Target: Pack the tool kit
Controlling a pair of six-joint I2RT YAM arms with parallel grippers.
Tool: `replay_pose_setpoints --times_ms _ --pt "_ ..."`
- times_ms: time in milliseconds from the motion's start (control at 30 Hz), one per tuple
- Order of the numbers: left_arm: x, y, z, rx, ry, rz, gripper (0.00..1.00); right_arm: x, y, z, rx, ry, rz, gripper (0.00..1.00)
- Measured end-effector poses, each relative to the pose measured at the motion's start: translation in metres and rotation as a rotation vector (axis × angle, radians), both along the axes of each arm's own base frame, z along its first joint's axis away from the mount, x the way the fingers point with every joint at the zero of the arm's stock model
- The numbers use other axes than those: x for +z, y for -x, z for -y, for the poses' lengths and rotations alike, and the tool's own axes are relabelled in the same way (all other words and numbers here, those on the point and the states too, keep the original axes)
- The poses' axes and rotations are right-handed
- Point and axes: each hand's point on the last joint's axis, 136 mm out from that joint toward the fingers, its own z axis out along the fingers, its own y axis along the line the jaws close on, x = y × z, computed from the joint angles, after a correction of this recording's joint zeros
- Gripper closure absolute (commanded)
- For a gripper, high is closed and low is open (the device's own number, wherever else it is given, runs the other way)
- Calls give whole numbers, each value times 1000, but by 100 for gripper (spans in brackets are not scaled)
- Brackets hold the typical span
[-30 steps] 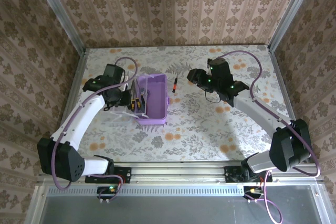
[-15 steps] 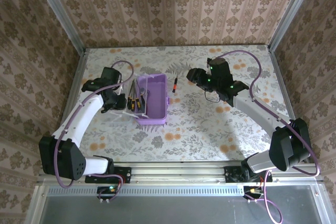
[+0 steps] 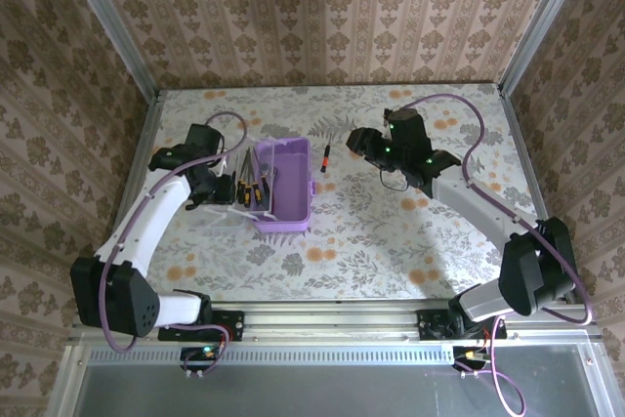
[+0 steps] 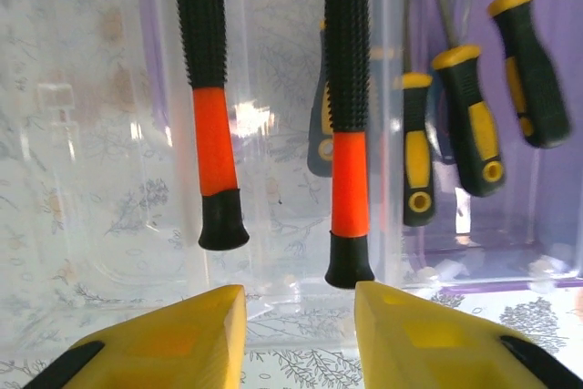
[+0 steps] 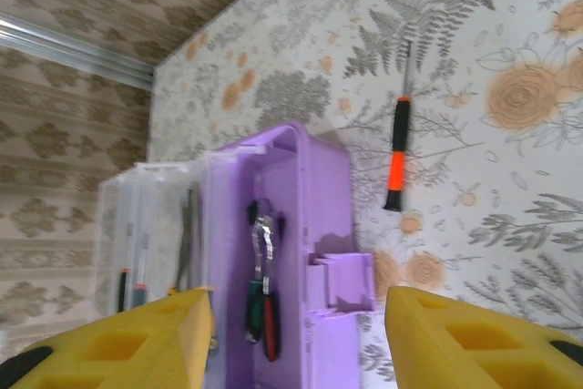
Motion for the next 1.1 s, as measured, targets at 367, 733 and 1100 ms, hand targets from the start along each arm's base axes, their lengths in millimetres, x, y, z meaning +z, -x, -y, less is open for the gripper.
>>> replay_pose_setpoints --times_ms 367,733,1100 --pt "126 -41 33 19 328 540 32 -105 -64 -58 55 453 -183 41" --pt "113 -65 56 -41 413 565 30 -161 -111 -56 16 674 -310 42" --pt "109 -61 61 -70 454 566 31 -185 -124 -37 16 758 -395 73"
